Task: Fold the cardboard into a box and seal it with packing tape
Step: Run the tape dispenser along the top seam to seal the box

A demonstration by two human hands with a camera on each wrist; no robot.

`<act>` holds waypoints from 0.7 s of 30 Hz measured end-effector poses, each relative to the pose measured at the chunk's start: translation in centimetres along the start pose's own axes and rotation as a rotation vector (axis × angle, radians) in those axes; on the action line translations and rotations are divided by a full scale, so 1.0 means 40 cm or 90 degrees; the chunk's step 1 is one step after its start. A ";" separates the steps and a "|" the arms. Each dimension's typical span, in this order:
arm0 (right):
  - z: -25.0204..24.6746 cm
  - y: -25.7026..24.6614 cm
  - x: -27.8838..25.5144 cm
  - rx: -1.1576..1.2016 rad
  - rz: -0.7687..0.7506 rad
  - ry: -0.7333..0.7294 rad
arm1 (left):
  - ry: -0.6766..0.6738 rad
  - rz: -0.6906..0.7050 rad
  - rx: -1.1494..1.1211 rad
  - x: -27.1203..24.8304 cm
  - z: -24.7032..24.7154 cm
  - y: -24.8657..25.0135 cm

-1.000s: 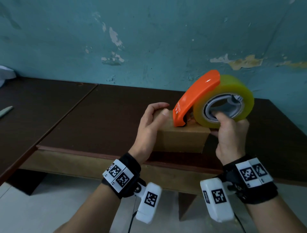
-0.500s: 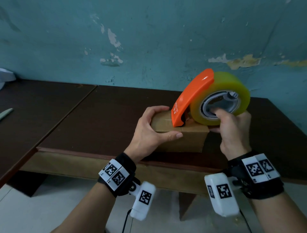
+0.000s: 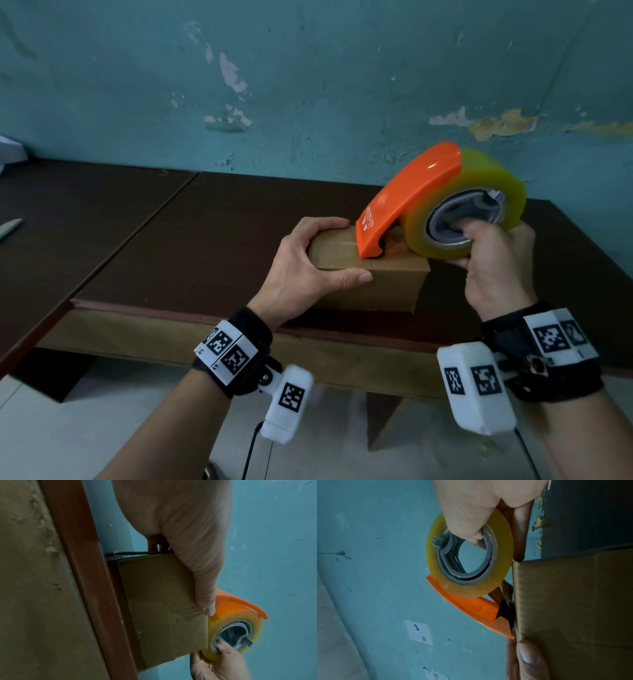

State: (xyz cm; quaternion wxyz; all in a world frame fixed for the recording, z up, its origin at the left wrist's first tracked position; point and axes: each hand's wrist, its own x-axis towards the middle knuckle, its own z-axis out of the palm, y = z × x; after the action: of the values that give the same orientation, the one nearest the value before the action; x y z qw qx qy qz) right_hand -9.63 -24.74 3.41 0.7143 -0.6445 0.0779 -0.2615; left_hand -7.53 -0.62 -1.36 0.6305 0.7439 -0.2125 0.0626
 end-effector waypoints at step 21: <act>-0.060 -0.029 0.019 -0.131 -0.097 0.109 | -0.019 0.038 0.041 -0.014 -0.051 -0.015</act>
State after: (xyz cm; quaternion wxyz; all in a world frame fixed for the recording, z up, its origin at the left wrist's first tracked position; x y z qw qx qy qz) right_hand -10.37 -27.24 4.32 0.6132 -0.6938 0.1154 -0.3596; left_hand -7.45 1.53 -1.70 0.6010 0.7578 -0.2418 0.0775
